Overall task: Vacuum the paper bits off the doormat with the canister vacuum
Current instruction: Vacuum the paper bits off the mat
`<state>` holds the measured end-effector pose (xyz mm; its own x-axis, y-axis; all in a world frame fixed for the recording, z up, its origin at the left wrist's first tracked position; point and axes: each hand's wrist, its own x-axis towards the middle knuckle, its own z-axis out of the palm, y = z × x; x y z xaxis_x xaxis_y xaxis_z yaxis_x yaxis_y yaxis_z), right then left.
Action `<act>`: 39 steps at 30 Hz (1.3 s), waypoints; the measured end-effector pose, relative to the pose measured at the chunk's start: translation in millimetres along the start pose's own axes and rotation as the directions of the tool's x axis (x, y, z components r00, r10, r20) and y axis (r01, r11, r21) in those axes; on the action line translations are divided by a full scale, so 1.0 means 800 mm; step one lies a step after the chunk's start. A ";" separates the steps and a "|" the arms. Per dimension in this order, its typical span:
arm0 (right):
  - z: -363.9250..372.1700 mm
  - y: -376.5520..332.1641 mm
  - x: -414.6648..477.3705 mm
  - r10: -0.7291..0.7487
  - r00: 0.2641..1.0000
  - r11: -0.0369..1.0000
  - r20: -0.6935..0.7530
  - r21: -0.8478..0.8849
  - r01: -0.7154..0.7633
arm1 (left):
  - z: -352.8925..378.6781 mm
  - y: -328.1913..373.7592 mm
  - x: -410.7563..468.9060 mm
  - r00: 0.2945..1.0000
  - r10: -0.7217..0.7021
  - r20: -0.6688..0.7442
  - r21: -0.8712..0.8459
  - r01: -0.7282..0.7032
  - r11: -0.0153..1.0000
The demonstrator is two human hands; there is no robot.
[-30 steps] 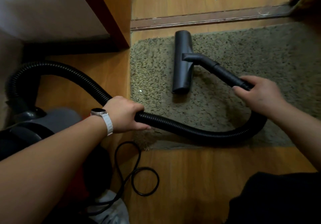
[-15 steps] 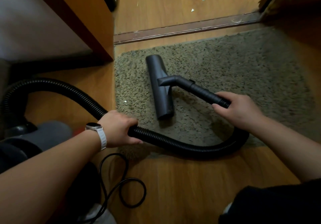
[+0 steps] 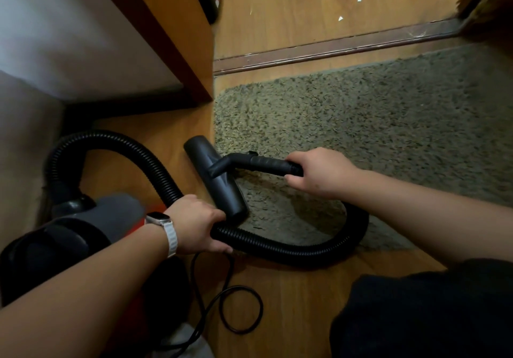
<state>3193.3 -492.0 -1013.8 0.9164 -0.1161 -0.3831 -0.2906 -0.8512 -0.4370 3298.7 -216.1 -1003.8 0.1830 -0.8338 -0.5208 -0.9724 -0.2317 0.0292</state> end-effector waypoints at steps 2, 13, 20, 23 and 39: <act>0.001 0.002 0.001 0.033 0.999 0.999 -0.021 0.006 -0.033 | 0.005 -0.003 0.000 1.000 -0.005 -0.002 0.006 0.005 1.000; -0.013 0.047 -0.021 0.245 0.960 0.967 -0.135 0.101 -0.233 | 0.005 -0.009 0.018 0.999 -0.029 -0.036 0.008 0.029 1.000; -0.015 0.069 -0.032 0.329 0.929 0.937 -0.167 0.178 -0.300 | 0.005 -0.009 0.018 0.998 -0.043 -0.044 0.015 0.043 0.999; -0.015 0.081 -0.038 0.366 0.913 0.921 -0.181 0.212 -0.328 | 0.003 -0.008 0.019 0.997 -0.054 -0.062 0.010 0.054 0.998; -0.031 0.078 -0.063 0.354 0.917 0.921 -0.182 0.238 -0.308 | -0.006 -0.002 0.028 0.992 -0.060 -0.115 -0.011 0.059 0.998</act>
<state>3136.2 -552.0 -1001.5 0.7879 -0.5011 -0.3580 -0.6156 -0.6261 -0.4785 3304.8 -236.8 -1011.4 0.2560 -0.8704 -0.4205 -0.9582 -0.2859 0.0083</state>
